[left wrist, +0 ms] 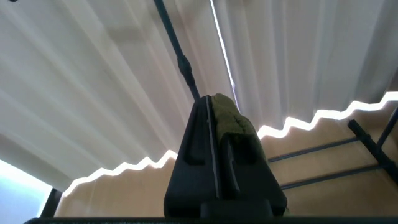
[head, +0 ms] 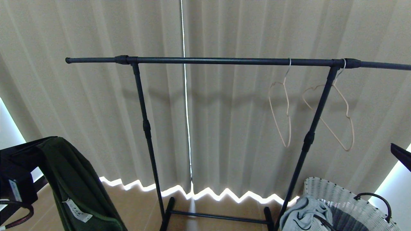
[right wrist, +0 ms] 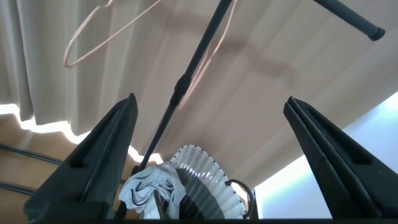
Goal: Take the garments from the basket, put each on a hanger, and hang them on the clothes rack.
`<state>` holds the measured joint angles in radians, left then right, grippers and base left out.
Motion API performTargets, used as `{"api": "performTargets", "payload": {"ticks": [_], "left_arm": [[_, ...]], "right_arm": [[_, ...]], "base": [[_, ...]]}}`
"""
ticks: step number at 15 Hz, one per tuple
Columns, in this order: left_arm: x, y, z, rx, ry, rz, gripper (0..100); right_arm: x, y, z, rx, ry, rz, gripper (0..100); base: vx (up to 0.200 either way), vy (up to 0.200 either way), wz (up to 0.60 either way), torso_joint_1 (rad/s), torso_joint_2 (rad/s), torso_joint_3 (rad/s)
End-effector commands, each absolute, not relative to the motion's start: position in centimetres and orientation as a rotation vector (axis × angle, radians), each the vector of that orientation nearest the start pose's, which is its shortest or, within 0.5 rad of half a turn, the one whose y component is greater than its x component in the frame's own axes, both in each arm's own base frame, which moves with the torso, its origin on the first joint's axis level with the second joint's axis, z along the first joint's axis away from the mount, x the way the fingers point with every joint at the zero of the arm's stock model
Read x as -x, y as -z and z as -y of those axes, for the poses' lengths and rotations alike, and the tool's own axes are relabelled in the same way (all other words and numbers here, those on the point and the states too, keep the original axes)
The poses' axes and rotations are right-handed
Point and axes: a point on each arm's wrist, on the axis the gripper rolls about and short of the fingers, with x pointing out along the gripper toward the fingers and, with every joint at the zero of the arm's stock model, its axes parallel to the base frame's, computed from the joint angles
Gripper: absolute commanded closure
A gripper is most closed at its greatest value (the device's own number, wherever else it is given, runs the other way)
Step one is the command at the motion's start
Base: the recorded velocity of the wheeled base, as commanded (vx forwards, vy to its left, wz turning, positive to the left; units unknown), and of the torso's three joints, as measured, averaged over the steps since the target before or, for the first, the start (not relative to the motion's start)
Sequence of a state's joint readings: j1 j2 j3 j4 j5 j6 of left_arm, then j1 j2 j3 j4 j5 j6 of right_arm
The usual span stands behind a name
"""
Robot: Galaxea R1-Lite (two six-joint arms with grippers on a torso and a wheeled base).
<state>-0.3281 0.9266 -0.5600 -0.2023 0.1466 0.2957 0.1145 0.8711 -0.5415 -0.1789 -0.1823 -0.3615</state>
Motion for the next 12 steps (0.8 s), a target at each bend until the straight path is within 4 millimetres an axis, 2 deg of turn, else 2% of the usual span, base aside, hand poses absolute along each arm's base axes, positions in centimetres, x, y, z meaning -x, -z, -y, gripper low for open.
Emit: {"api": "performTargets", "payload": {"ticks": [1,7,9,12], "left_arm": [[-10.63,-23.08,3.27,-0.334,0.203,-0.133,100],[-10.59,-23.05,3.28,-0.335,0.205,-0.133,100],[-10.63,-23.04,3.29,-0.336,0.205,-0.135,100],[-10.63,-23.05,3.29,-0.343,0.206,-0.132,100]], "right_arm": [[-9.74,-22.91,-0.72,0.383,0.038,-0.159,0],[-9.7,-22.92,-0.71,0.383,0.039,-0.158,0],[-9.7,-22.92,-0.71,0.382,0.039,-0.158,0],[-9.67,-22.78,-0.72,0.382,0.035,-0.16,0]], "base": [[0.0,0.0,0.0,0.0,0.0,0.0],[0.0,0.0,0.0,0.0,0.0,0.0],[0.0,0.0,-0.6,0.005,0.0,0.0],[0.0,0.0,0.0,0.0,0.0,0.0]]}}
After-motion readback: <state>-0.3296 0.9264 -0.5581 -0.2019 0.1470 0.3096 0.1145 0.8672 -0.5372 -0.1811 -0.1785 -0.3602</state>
